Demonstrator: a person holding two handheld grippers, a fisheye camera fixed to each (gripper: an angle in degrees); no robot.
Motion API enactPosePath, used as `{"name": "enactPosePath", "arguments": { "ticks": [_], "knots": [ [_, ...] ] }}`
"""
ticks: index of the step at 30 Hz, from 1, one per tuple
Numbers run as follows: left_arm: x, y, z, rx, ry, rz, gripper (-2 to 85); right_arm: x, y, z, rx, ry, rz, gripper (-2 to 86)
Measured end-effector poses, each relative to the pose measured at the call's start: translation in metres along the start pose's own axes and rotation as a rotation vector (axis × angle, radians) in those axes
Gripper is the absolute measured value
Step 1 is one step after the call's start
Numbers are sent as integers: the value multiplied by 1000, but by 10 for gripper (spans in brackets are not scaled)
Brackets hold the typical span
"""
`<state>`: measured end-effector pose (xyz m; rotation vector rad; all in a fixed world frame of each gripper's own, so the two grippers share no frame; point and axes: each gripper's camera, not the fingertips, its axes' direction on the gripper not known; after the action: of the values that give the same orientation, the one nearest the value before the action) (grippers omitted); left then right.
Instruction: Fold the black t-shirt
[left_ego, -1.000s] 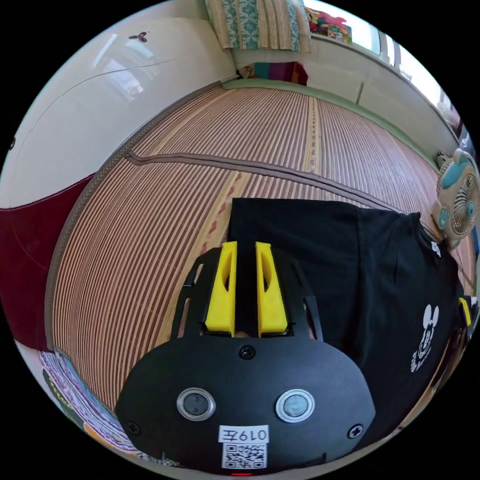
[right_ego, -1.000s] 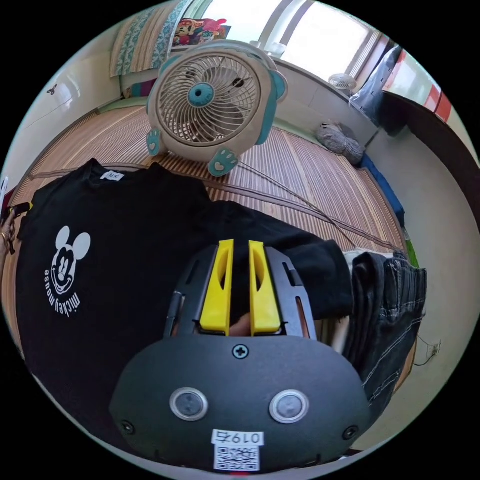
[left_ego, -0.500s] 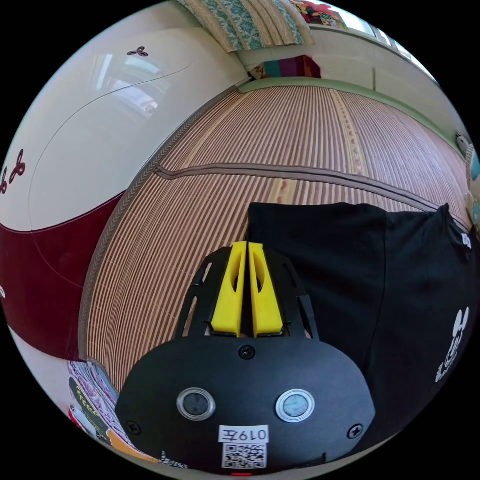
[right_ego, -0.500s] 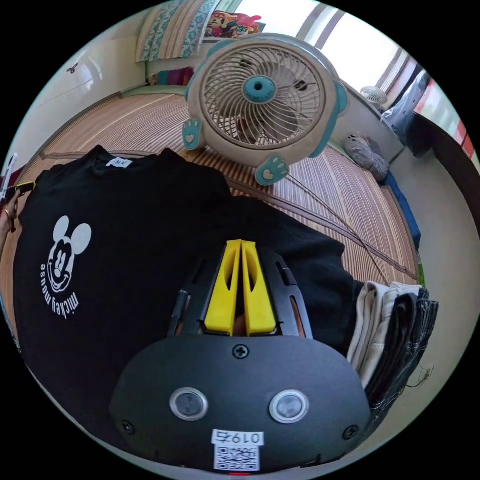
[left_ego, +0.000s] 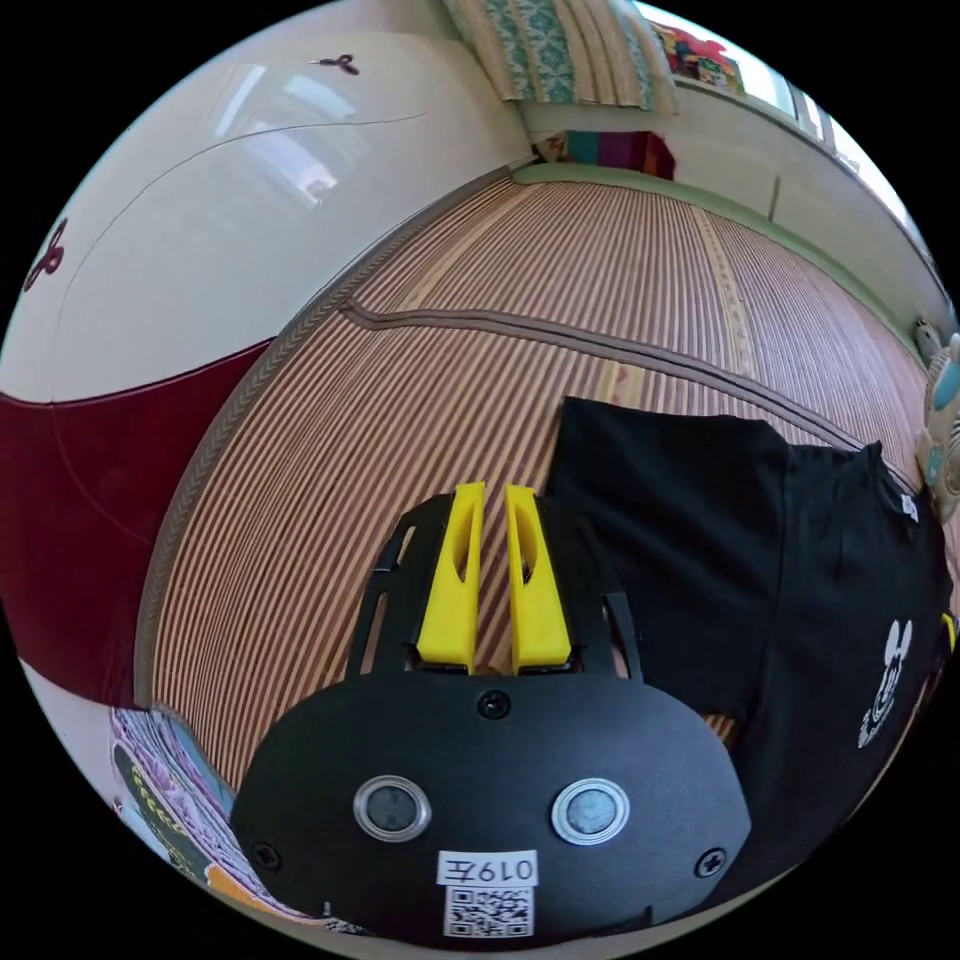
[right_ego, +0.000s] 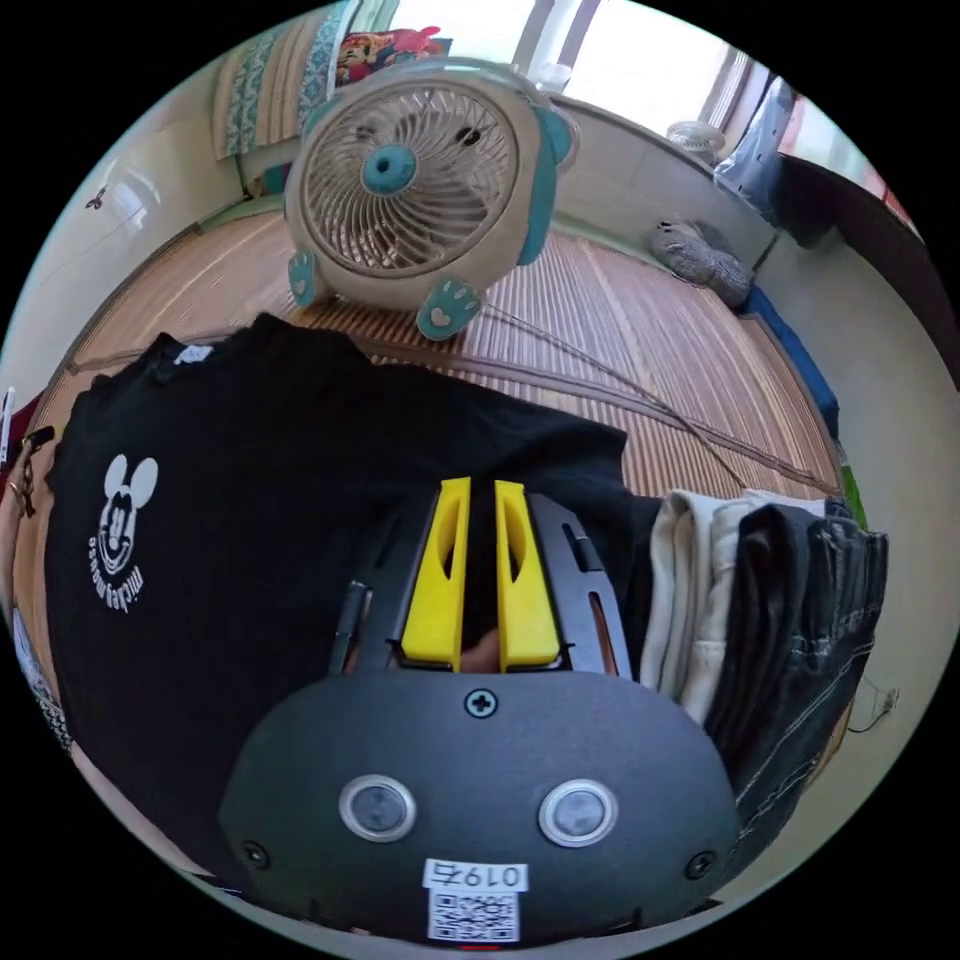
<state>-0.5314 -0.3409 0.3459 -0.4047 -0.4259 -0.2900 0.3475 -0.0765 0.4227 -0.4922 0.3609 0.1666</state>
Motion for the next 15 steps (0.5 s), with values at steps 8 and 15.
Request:
{"name": "enactPosePath", "arguments": {
  "ticks": [8, 15],
  "knots": [
    [9, 164, -121, 177, 309, 288, 13, -17, 128, -142, 83, -89, -124, 7],
    [5, 305, -164, 5, 357, 289, 15, -33, 248, -222, -2, -80, -98, 33]
  ]
}}
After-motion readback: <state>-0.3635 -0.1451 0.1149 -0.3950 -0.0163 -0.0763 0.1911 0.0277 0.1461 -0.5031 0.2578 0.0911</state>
